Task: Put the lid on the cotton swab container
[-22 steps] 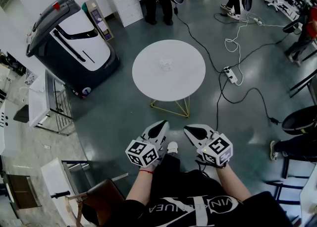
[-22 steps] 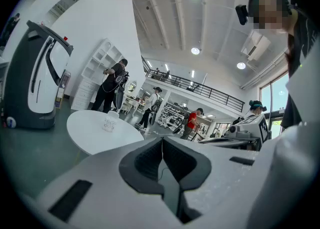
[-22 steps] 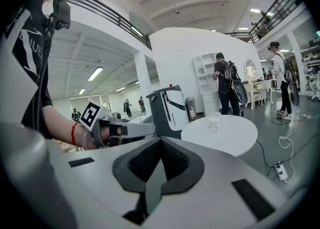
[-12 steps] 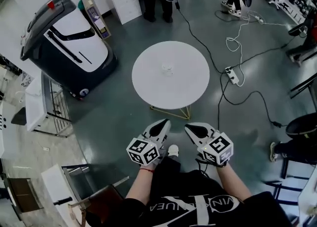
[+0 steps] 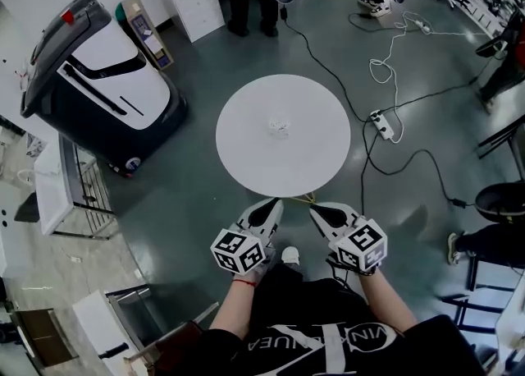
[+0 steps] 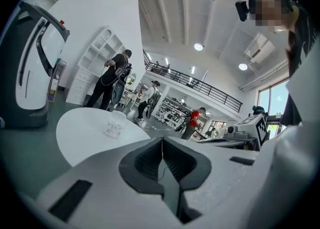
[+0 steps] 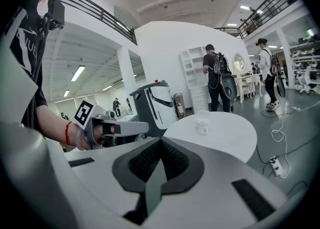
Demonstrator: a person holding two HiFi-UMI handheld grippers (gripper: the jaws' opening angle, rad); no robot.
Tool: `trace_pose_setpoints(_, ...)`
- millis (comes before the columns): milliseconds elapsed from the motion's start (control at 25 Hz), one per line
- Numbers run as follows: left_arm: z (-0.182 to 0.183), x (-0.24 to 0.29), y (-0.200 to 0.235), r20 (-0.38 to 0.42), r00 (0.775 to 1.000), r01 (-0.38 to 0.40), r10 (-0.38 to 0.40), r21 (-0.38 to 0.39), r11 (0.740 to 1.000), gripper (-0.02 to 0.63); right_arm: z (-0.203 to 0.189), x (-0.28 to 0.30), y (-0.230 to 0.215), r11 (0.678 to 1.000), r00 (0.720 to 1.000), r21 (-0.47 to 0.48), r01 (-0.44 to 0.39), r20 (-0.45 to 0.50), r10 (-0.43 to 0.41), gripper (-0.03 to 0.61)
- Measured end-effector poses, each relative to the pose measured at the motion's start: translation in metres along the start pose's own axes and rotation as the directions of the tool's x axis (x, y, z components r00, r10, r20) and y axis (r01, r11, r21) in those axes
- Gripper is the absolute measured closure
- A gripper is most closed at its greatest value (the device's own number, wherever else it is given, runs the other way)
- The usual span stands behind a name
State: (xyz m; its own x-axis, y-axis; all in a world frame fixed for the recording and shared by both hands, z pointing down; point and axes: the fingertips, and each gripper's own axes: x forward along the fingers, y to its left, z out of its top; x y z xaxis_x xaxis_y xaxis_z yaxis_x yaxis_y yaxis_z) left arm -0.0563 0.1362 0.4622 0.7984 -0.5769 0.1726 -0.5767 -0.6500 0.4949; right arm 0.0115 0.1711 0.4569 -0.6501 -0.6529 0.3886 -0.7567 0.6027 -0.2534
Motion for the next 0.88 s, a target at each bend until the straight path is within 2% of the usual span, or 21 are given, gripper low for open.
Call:
trace_pose_setpoints(280, 0.013, 0.006, 0.03, 0.006, 1.0, -0.014, 0.014, -0.03, 0.999, 0.603, 0.012, 0.025, -0.012, 0.999, 1.0, 0.04, 0.013, 0.017, -0.014, 0.575)
trace_pose_setpoints(560, 0.007, 0.025, 0.035, -0.02, 1.0, -0.009, 0.008, -0.067, 0.998, 0.603, 0.014, 0.032, -0.037, 0.994, 1.0, 0.106, 0.028, 0.002, -0.028, 0.577)
trace_pose_setpoints(720, 0.01, 0.035, 0.05, -0.017, 0.999, -0.033, 0.032, -0.077, 0.996, 0.603, 0.02, 0.049, -0.048, 0.995, 1.0, 0.099, 0.002, -0.009, -0.001, 0.575)
trace_pose_setpoints(880, 0.032, 0.044, 0.068, -0.004, 0.998, -0.065, 0.065, -0.068, 0.996, 0.603, 0.036, 0.074, -0.062, 0.996, 0.999, 0.084, -0.039, -0.013, 0.04, 0.575)
